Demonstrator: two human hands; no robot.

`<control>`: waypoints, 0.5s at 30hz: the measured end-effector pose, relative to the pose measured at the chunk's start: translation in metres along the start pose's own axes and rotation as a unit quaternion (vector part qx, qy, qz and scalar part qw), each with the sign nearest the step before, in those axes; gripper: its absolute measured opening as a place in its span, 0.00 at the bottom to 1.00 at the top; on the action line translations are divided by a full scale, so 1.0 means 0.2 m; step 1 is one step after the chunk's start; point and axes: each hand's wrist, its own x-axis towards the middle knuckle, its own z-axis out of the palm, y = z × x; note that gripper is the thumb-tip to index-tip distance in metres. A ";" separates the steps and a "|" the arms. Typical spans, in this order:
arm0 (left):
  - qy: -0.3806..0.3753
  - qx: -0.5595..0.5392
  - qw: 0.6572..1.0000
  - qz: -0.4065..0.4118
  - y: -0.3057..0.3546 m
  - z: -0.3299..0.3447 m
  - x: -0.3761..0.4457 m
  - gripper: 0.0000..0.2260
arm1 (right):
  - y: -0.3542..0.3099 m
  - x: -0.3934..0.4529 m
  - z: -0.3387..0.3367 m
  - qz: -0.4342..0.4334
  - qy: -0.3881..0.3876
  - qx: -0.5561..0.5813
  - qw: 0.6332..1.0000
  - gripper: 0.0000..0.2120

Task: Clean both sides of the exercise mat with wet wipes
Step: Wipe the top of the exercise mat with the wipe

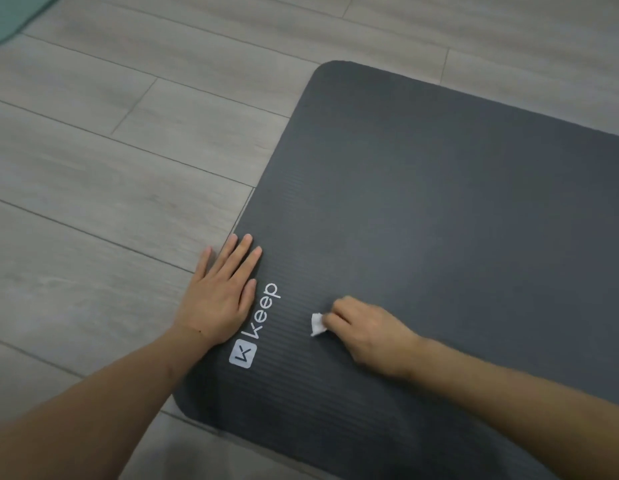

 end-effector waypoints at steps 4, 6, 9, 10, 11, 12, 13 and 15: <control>0.010 0.003 1.000 -0.005 0.00 -0.01 -0.01 0.27 | 0.50 0.26 -0.14 0.237 0.098 -0.054 0.965 0.03; 0.016 0.002 1.000 -0.014 0.01 -0.01 -0.02 0.27 | 0.54 0.31 -0.14 0.337 0.136 -0.038 0.931 0.05; 0.018 -0.009 0.999 -0.028 0.01 -0.02 -0.03 0.27 | 0.19 0.26 -0.02 0.246 0.134 0.015 0.960 0.13; 0.017 -0.012 0.999 -0.035 0.01 -0.02 -0.03 0.27 | 0.02 0.21 0.02 0.178 0.100 0.041 0.978 0.14; 0.017 -0.014 0.999 -0.037 0.00 -0.02 -0.03 0.27 | -0.14 0.15 0.06 0.103 0.052 0.057 0.992 0.13; 0.016 -0.017 0.999 -0.033 -0.01 -0.02 -0.03 0.27 | -0.23 0.11 0.07 0.041 0.009 0.057 0.997 0.09; 0.014 -0.021 0.999 -0.025 -0.01 -0.01 -0.03 0.27 | -0.23 0.10 0.08 -0.007 -0.009 0.046 0.999 0.06; 0.007 -0.027 1.000 -0.009 -0.02 -0.01 -0.03 0.27 | -0.07 0.18 0.03 -0.029 0.005 0.007 1.000 0.07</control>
